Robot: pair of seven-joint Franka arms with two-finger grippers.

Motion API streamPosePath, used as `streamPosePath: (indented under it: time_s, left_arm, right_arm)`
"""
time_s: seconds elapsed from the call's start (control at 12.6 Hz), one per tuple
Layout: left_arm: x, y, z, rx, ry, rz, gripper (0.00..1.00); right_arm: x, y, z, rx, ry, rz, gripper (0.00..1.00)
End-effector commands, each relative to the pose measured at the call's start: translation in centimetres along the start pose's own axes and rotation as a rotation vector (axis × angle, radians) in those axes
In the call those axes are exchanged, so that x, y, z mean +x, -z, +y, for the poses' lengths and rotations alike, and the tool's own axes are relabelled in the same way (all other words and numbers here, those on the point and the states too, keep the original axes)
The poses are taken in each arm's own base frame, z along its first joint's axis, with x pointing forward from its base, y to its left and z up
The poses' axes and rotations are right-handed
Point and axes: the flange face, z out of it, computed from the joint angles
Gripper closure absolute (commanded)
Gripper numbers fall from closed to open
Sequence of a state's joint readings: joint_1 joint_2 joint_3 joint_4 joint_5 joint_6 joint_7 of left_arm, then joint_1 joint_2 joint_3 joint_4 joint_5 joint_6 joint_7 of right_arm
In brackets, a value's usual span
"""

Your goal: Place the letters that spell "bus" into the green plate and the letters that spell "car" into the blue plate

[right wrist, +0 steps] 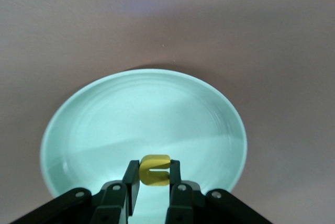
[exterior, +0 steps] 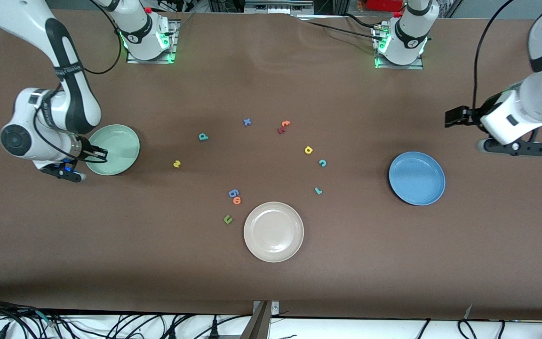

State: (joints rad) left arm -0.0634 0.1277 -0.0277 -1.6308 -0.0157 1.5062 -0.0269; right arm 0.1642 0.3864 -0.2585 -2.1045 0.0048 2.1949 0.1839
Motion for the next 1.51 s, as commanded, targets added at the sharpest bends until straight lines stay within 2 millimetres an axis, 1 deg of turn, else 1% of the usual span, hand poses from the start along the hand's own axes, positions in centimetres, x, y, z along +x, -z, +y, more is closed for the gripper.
streamPosePath:
  time_s: [0.0, 0.08, 0.16, 0.24, 0.32, 0.4, 0.48, 0.55, 0.63, 0.71, 0.79, 0.87, 0.95, 1.03, 1.11, 1.27, 1.35, 1.43]
  left_arm:
    - [0.0, -2.5, 3.2, -0.011, 0.008, 0.014, 0.0]
    - [0.1, -3.5, 4.7, -0.008, 0.006, 0.026, 0.0]
    - [0.6, -4.9, 6.1, -0.008, -0.002, 0.021, 0.0]
    - [1.0, -6.7, 7.1, -0.01, -0.012, 0.021, 0.0]
    - [1.6, -8.4, 8.4, -0.034, -0.027, 0.02, 0.0]
    - [2.4, -9.8, 9.2, -0.065, -0.03, 0.02, 0.0]
    - [3.0, -11.2, 11.2, -0.075, -0.058, 0.017, 0.0]
    - [3.4, -12.3, 12.7, -0.081, -0.043, 0.019, 0.0]
    - [3.6, -13.5, 14.8, -0.091, -0.01, 0.033, 0.0]
    - [3.6, -14.6, 16.5, -0.103, 0.008, 0.066, 0.0]
    - [3.4, -15.7, 17.7, -0.115, 0.026, 0.092, 0.0]
    - [2.9, -17.1, 19.2, -0.124, 0.043, 0.098, 0.0]
    - [2.2, -18.4, 21.0, -0.133, 0.074, 0.103, 0.0]
    - [1.5, -19.9, 22.7, -0.152, 0.11, 0.121, 0.0]
    - [1.0, -21.3, 23.9, -0.173, 0.136, 0.145, 0.0]
    - [0.0, -24.5, 26.7, -0.187, 0.17, 0.141, 0.0]
    - [-0.2, -25.8, 27.8, -0.195, 0.204, 0.134, 0.0]
    - [-0.3, -26.9, 28.7, -0.201, 0.217, 0.152, 0.0]
  right_arm:
    - [-0.1, -1.6, 0.2, -0.004, 0.031, 0.005, 0.88]
    - [-0.1, -1.7, 0.2, -0.004, 0.032, 0.004, 0.58]
    - [-0.1, -1.5, 0.2, -0.003, 0.031, 0.005, 0.05]
    - [-0.2, -1.0, 0.2, -0.001, 0.032, 0.006, 0.0]
    - [-0.3, 0.0, -0.1, 0.005, 0.03, 0.014, 0.0]
    - [-0.8, 1.4, -1.1, 0.009, 0.035, 0.012, 0.0]
    - [-1.6, 3.1, -3.0, 0.014, 0.021, 0.004, 0.0]
    - [-2.8, 4.9, -5.9, 0.016, -0.029, -0.002, 0.0]
    - [-4.1, 6.1, -8.5, 0.022, -0.063, 0.005, 0.01]
    - [-5.5, 6.7, -11.4, 0.025, -0.101, 0.011, 0.01]
    - [-6.9, 6.8, -14.4, 0.024, -0.144, 0.011, 0.01]
    - [-8.2, 6.6, -17.0, 0.025, -0.193, 0.012, 0.01]
    - [-9.4, 6.3, -19.1, 0.025, -0.23, 0.011, 0.01]
    - [-10.3, 6.0, -20.9, 0.031, -0.268, 0.013, 0.01]
    - [-11.0, 5.3, -22.3, 0.037, -0.331, 0.008, 0.01]
    - [-12.8, 4.1, -25.1, 0.056, -0.455, 0.011, 0.01]
    - [-14.0, 3.6, -26.6, 0.067, -0.506, 0.012, 0.01]
    - [-15.1, 2.7, -28.0, 0.08, -0.547, 0.01, 0.01]
